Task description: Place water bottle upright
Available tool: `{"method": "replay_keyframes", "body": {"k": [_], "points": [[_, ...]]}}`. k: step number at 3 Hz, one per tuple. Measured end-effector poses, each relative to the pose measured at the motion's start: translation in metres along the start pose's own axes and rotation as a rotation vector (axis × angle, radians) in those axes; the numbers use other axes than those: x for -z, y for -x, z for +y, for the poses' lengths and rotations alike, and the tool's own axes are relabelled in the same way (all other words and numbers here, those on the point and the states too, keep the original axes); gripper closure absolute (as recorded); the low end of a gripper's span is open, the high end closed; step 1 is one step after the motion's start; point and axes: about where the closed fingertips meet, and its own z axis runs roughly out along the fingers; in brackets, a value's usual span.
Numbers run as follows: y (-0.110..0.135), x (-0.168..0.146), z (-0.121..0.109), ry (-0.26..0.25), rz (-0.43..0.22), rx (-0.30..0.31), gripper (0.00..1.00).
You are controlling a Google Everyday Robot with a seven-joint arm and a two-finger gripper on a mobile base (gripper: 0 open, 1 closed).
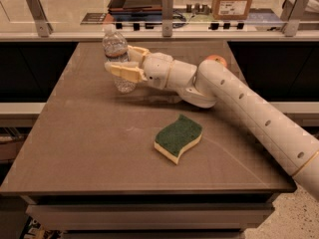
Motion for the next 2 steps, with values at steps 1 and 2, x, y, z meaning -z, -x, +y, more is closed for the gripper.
{"method": "replay_keyframes", "body": {"k": [1, 2], "points": [[0.0007, -0.0024, 0.0017, 0.004, -0.001, 0.000, 0.00], [0.0007, -0.0025, 0.0017, 0.005, -0.001, 0.000, 0.00]]}}
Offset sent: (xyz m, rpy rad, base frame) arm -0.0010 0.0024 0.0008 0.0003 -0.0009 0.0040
